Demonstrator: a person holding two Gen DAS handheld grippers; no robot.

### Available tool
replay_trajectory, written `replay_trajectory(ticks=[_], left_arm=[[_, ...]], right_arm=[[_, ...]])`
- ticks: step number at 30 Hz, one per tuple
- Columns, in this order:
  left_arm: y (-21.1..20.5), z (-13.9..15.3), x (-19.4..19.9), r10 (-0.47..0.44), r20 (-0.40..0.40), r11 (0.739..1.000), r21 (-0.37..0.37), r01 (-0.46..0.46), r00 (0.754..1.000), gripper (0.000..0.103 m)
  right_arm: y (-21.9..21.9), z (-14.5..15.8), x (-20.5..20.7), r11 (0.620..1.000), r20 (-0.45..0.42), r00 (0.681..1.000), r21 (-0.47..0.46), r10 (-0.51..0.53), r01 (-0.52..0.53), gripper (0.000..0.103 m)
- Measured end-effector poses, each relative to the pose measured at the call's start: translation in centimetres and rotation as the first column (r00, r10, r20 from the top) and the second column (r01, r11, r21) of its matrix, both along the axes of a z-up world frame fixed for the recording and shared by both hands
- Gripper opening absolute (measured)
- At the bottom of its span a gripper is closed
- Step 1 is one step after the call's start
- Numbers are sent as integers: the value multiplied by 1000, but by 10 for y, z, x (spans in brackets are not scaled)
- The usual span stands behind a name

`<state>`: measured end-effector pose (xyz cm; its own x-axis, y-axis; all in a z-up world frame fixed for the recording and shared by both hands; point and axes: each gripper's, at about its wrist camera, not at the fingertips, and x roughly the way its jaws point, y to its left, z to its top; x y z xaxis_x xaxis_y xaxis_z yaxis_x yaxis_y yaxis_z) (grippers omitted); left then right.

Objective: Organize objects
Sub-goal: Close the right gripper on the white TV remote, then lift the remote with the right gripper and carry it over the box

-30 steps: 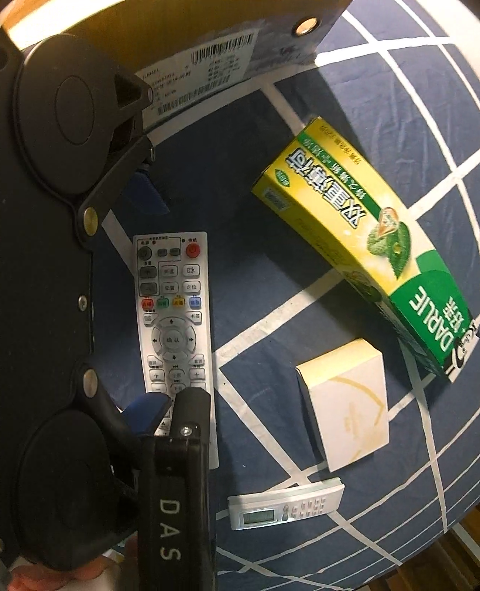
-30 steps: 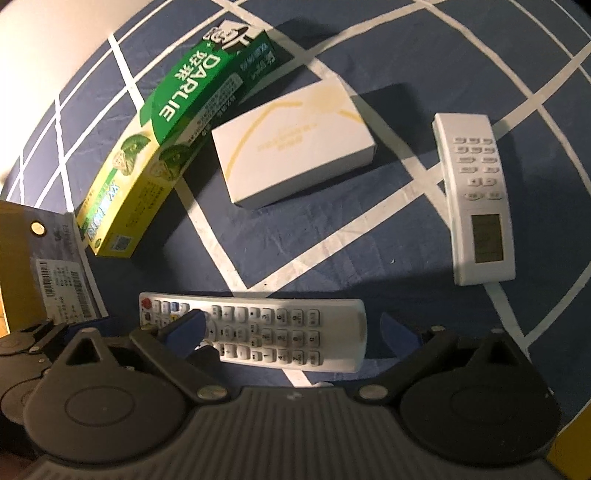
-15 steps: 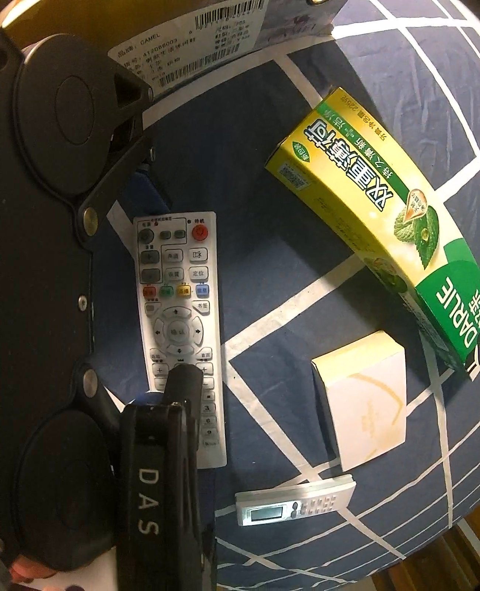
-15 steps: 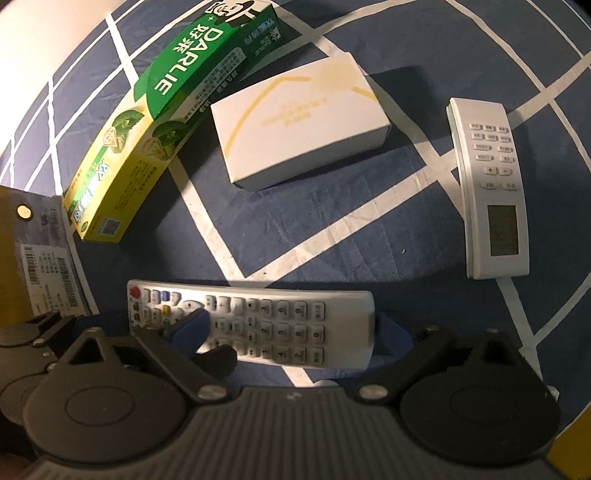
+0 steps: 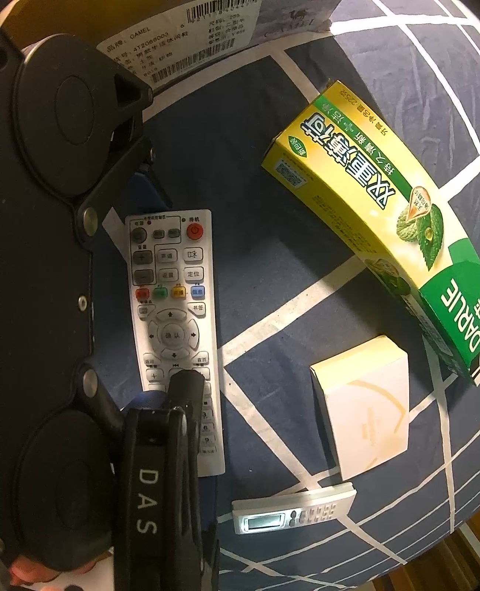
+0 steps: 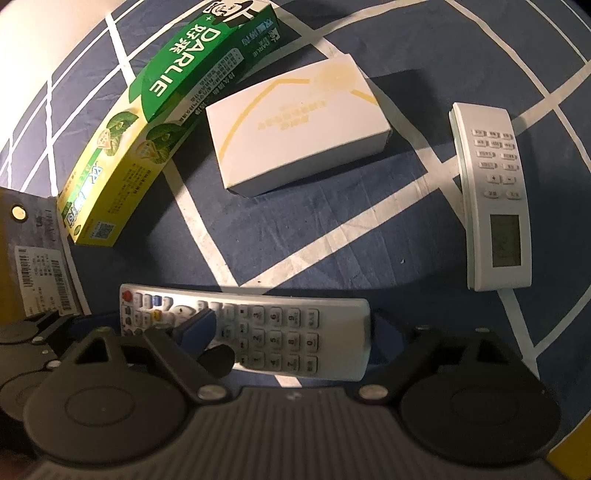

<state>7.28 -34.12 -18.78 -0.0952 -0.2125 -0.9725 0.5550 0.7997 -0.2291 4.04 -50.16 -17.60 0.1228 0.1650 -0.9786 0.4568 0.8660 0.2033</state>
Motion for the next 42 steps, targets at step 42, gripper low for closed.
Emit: replay_trajectory(ticks=[42], left_arm=[[54, 136, -57, 122, 282, 990, -99, -97, 952, 99]], right_arm=[[52, 127, -50, 993, 312, 945, -91, 98, -73, 89]])
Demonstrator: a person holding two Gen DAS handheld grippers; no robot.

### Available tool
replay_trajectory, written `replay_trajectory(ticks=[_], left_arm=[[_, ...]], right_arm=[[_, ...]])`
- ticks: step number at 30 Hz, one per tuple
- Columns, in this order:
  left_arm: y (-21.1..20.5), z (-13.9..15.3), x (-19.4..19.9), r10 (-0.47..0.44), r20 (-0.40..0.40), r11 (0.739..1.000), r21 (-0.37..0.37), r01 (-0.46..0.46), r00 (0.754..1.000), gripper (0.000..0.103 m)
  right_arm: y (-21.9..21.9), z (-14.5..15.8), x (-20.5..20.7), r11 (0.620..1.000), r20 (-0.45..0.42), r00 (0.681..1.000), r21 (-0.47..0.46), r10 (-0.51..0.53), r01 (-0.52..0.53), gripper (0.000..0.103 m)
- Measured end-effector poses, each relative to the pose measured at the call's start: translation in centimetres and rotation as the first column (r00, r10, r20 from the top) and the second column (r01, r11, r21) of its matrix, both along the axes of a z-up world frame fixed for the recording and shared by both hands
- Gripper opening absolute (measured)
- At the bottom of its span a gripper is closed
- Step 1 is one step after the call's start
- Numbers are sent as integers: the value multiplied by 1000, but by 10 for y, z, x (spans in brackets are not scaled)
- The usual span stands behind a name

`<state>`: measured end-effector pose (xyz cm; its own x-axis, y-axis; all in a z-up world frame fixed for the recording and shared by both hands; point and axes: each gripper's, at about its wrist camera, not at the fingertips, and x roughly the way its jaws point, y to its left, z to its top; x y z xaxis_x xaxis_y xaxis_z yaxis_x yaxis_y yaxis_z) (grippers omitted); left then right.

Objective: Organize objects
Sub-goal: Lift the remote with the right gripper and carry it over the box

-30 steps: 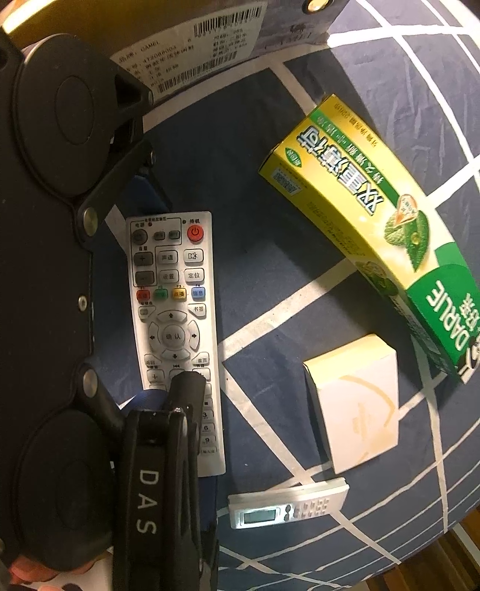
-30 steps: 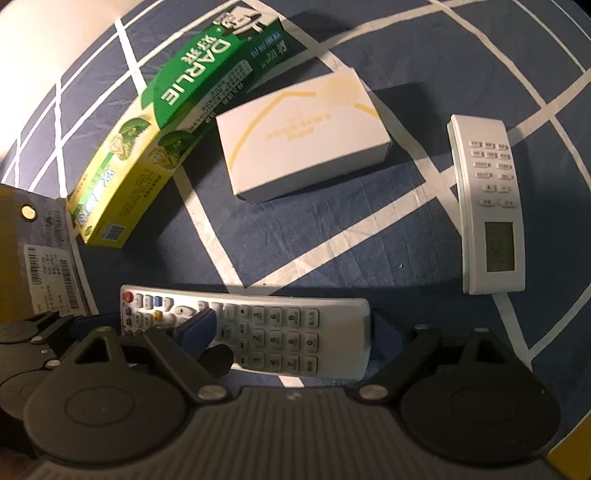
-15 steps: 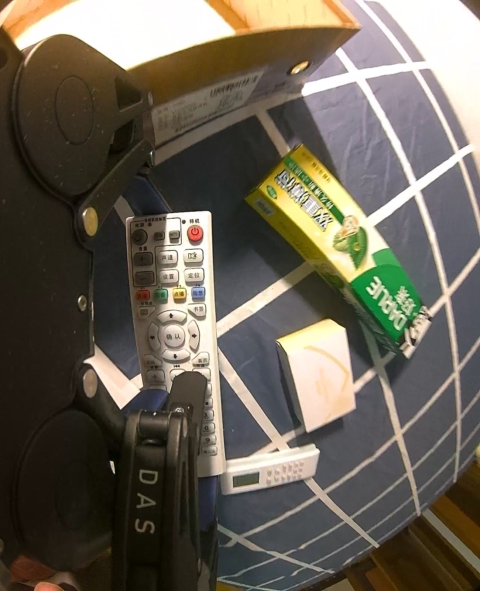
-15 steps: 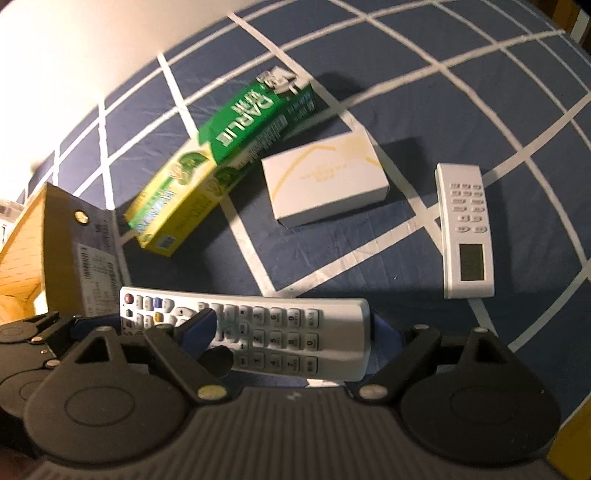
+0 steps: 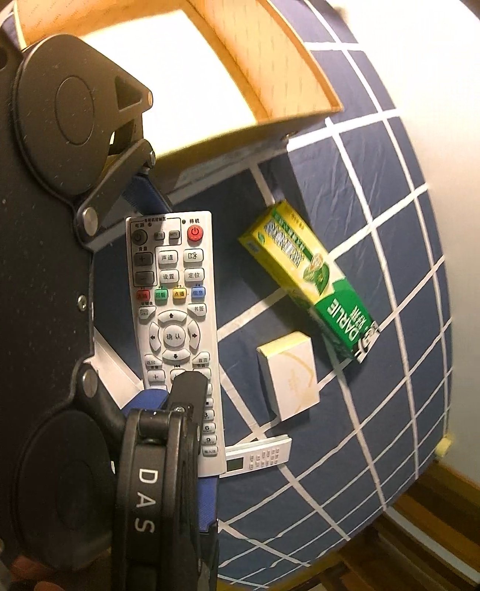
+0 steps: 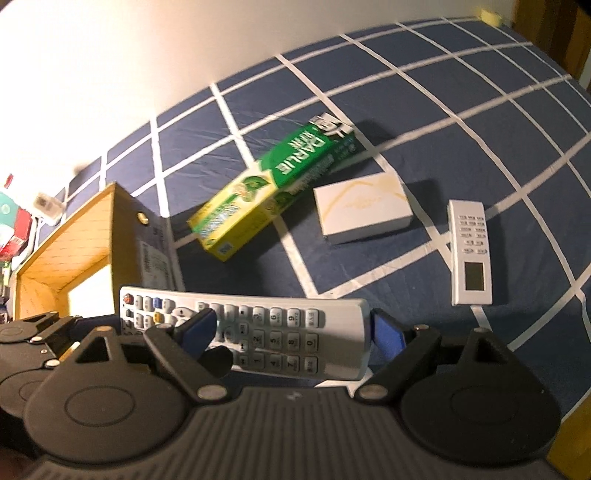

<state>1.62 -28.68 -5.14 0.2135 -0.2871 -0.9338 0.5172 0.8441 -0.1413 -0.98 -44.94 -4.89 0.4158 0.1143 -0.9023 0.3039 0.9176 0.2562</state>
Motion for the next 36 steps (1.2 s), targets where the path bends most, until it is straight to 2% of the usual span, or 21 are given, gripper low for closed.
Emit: replay_trajectory(ticks=[8, 16, 28, 36], left_arm=[[43, 21, -5, 87, 50, 996, -4, -87, 995, 99], [101, 32, -4, 198, 77, 980, -2, -198, 977, 99], [185, 33, 5, 332, 80, 943, 6, -333, 940, 99], [227, 23, 27, 399, 64, 916, 3, -400, 915, 99]], right_arm=[[40, 19, 4, 997, 53, 995, -5, 81, -81, 89], [96, 29, 17, 981, 83, 978, -5, 192, -192, 89], [185, 29, 42, 943, 92, 939, -2, 330, -331, 89], [231, 20, 71, 917, 78, 914, -7, 398, -398, 89]])
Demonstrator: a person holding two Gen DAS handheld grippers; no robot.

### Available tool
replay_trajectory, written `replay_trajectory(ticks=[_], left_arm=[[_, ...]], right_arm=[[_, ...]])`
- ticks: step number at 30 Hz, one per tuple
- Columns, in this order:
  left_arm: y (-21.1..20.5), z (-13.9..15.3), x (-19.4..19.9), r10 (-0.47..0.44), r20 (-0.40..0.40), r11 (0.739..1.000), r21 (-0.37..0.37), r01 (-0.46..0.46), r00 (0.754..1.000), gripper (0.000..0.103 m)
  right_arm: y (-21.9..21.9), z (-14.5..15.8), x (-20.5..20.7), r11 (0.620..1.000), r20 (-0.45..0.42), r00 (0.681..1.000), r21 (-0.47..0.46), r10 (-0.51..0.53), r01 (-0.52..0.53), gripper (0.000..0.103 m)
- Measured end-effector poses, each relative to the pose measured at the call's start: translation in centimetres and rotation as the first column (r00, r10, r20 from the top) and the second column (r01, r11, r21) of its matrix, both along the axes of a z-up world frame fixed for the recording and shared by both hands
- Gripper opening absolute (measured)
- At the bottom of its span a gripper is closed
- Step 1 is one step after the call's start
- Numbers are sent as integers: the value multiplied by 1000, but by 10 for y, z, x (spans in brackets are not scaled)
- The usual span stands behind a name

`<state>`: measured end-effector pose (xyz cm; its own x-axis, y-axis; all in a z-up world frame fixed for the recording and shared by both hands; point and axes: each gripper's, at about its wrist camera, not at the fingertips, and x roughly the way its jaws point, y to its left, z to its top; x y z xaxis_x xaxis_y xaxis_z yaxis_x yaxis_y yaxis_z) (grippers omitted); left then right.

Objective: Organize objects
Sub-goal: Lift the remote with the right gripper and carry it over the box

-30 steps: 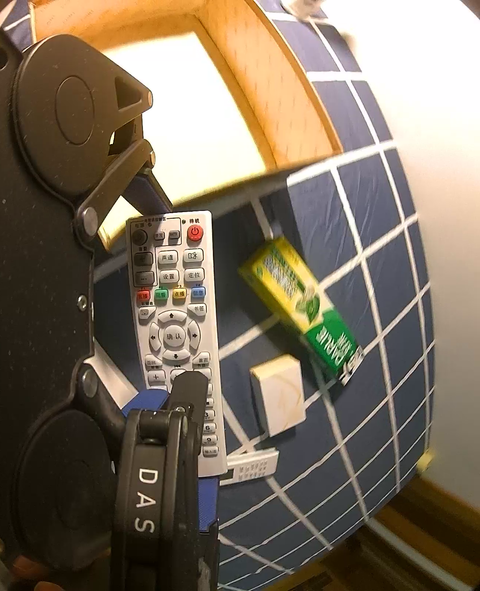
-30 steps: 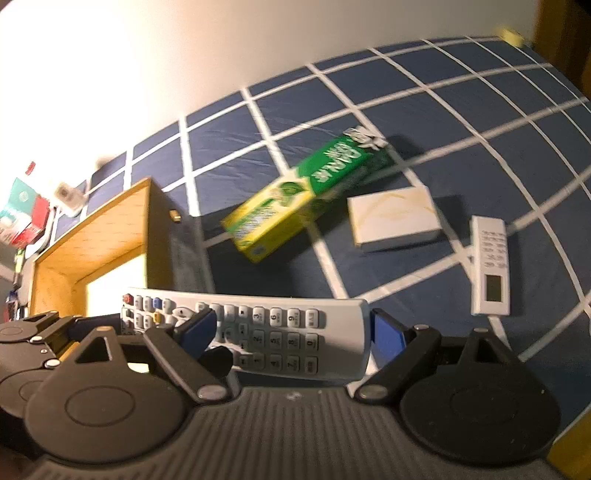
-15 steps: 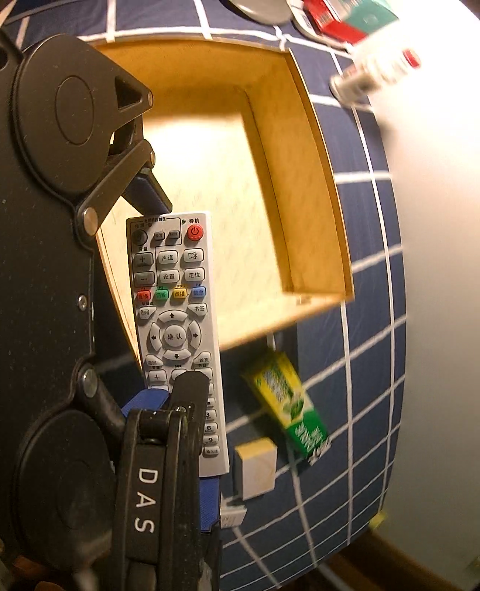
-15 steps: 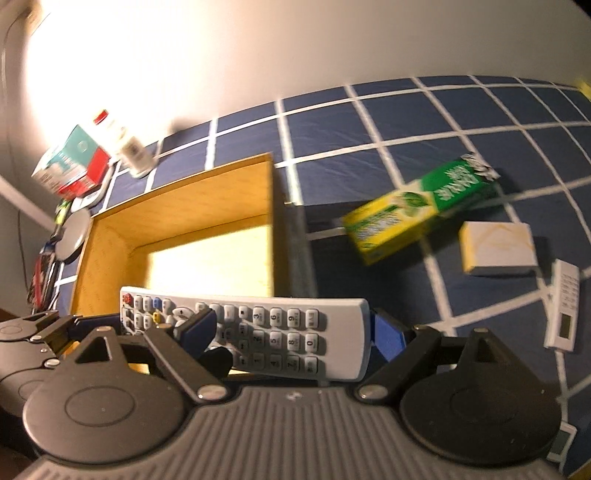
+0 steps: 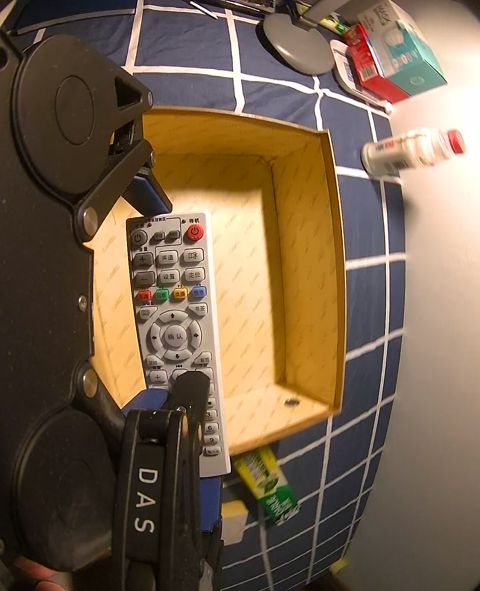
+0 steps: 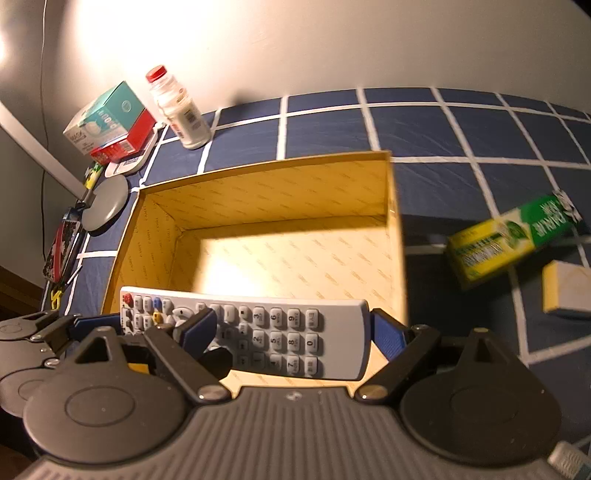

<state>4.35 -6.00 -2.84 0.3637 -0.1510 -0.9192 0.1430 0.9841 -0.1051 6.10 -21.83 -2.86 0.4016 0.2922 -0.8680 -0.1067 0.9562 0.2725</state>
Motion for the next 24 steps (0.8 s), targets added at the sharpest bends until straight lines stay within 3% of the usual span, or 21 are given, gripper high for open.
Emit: replay_trajectory(ticks=[9, 24], left_arm=[[22, -24, 41, 35, -24, 999, -10, -36, 999, 99], [36, -75, 104, 34, -85, 999, -25, -37, 996, 99]], right_arm=[[28, -23, 48, 999, -20, 999, -13, 38, -38, 89], [40, -75, 114, 999, -82, 996, -28, 32, -35, 89]])
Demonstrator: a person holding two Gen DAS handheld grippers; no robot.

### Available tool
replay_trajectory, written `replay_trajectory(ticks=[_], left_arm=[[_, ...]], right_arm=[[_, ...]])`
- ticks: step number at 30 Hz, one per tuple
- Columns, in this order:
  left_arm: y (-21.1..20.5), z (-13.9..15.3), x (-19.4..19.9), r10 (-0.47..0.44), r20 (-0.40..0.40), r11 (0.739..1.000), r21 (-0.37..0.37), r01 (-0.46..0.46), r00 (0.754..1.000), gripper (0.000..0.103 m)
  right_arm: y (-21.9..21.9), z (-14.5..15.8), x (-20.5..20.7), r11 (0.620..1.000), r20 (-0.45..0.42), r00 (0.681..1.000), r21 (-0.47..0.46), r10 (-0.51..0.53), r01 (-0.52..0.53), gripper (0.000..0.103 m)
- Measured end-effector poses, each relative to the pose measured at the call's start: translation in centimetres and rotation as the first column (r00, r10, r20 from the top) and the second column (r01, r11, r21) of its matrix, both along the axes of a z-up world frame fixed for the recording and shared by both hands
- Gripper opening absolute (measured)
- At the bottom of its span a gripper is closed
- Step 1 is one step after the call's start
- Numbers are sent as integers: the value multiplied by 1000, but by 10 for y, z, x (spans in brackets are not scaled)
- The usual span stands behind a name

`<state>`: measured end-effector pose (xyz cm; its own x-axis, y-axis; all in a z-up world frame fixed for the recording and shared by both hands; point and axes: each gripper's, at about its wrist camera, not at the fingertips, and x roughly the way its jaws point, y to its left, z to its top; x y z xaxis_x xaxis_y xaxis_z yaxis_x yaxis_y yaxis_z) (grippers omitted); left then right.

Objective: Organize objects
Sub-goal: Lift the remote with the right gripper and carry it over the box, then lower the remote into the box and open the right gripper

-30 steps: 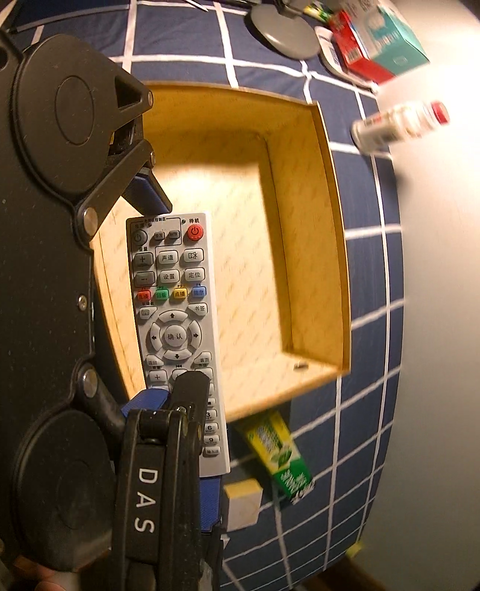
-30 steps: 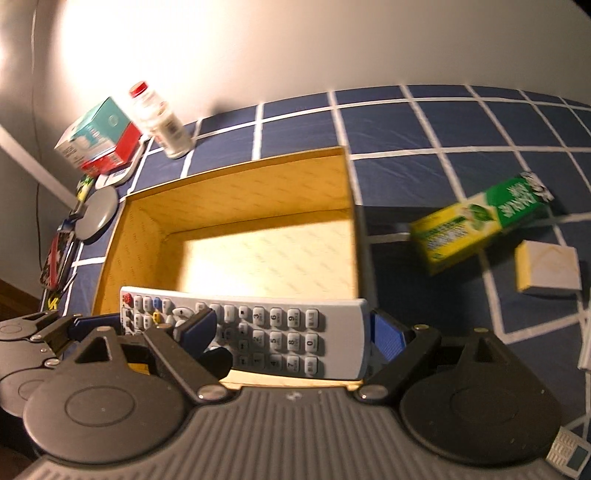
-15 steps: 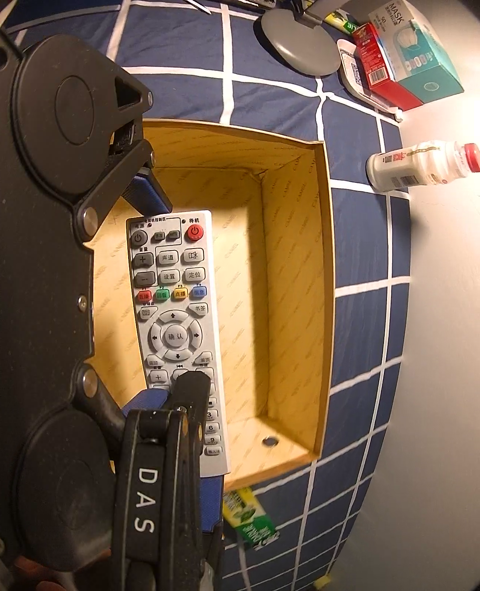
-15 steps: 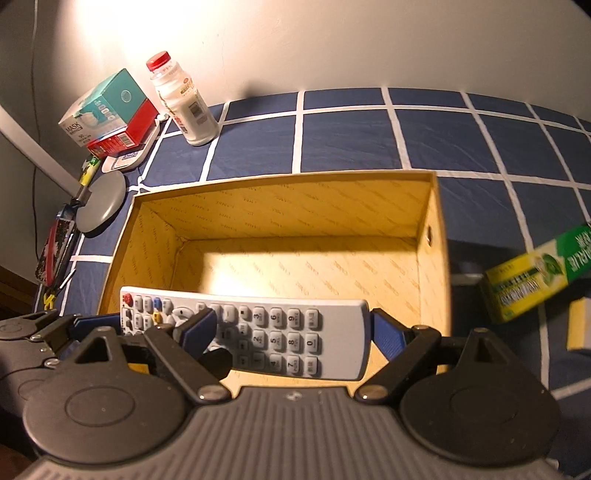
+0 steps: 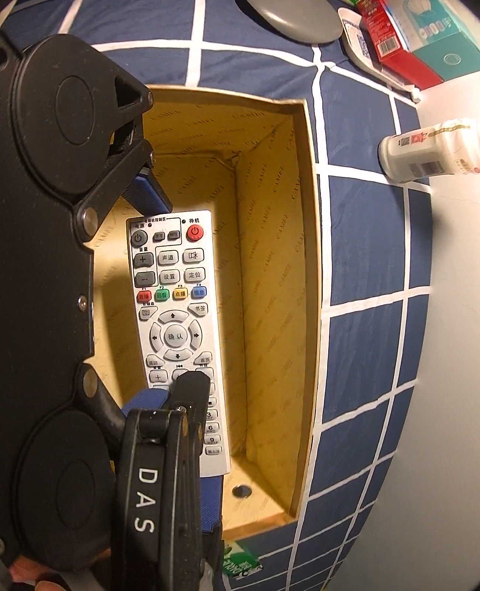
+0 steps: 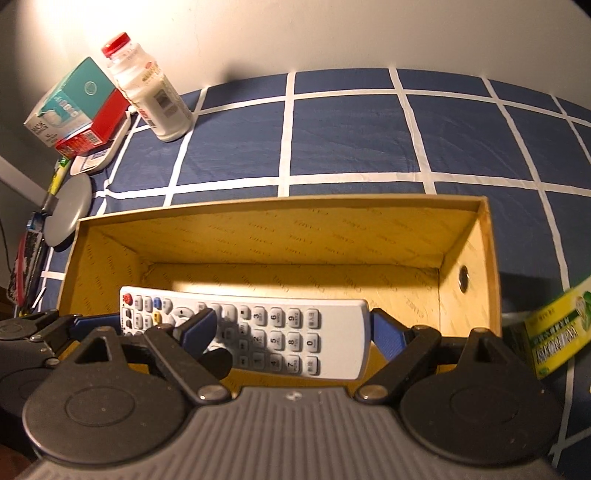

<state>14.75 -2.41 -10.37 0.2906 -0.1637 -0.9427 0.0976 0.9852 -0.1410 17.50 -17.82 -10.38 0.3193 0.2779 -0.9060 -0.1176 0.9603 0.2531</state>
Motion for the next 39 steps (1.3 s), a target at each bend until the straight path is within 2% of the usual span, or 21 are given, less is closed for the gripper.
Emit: replay_trajectory(ticks=[21, 39], left_arm=[[6, -49, 41, 20, -62, 1000, -13, -21, 998, 99], [6, -52, 57, 28, -79, 1000, -7, -29, 996, 98]], right_arm=[[8, -47, 48, 1000, -70, 997, -16, 8, -9, 89], [5, -56, 59, 1000, -80, 997, -12, -17, 16, 89]])
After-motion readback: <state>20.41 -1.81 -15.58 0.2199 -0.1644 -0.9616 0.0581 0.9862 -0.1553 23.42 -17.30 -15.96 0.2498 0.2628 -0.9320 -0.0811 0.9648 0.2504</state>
